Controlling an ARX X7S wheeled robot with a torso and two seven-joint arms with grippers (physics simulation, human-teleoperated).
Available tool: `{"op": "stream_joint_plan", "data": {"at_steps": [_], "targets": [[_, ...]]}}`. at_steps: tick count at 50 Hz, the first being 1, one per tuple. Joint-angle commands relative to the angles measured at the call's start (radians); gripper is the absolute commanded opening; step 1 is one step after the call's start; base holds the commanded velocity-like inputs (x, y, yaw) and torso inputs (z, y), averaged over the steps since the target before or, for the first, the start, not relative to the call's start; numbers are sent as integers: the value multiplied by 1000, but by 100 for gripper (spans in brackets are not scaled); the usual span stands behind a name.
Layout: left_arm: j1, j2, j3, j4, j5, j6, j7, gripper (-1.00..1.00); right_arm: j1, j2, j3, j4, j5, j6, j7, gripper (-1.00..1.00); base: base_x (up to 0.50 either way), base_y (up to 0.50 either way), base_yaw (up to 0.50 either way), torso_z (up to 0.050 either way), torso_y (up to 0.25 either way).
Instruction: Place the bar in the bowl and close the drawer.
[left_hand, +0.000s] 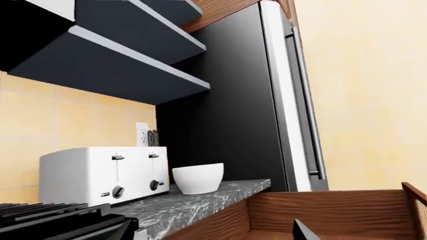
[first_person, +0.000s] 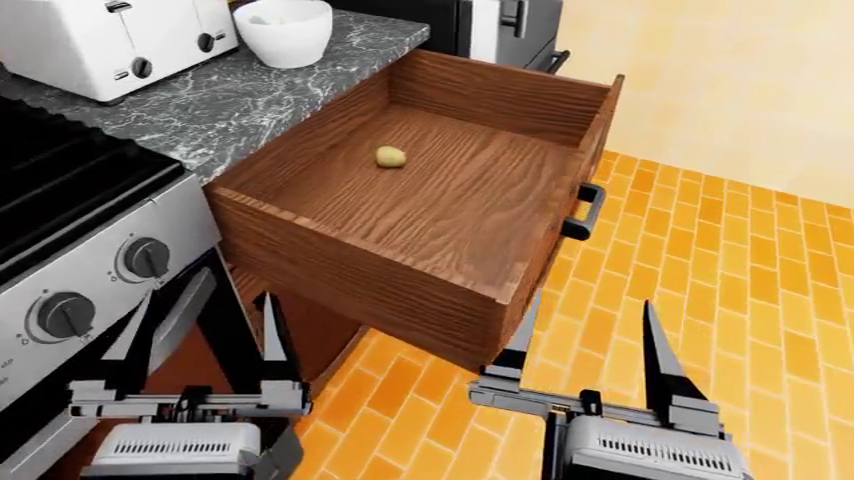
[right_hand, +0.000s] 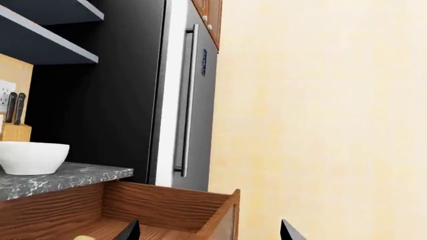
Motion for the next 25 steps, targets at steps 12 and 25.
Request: {"op": "stream_joint_plan", "data": {"at_steps": [12, 25], "targets": [[-5, -1, 0, -4, -4, -11, -6, 100, -10, -2, 4, 2, -14, 3, 3, 100, 147, 78, 0, 0, 0], [-8, -2, 3, -8, -6, -12, -5, 100, -20, -3, 17, -3, -18, 2, 16, 100, 0, 0, -13, 0, 0]]}}
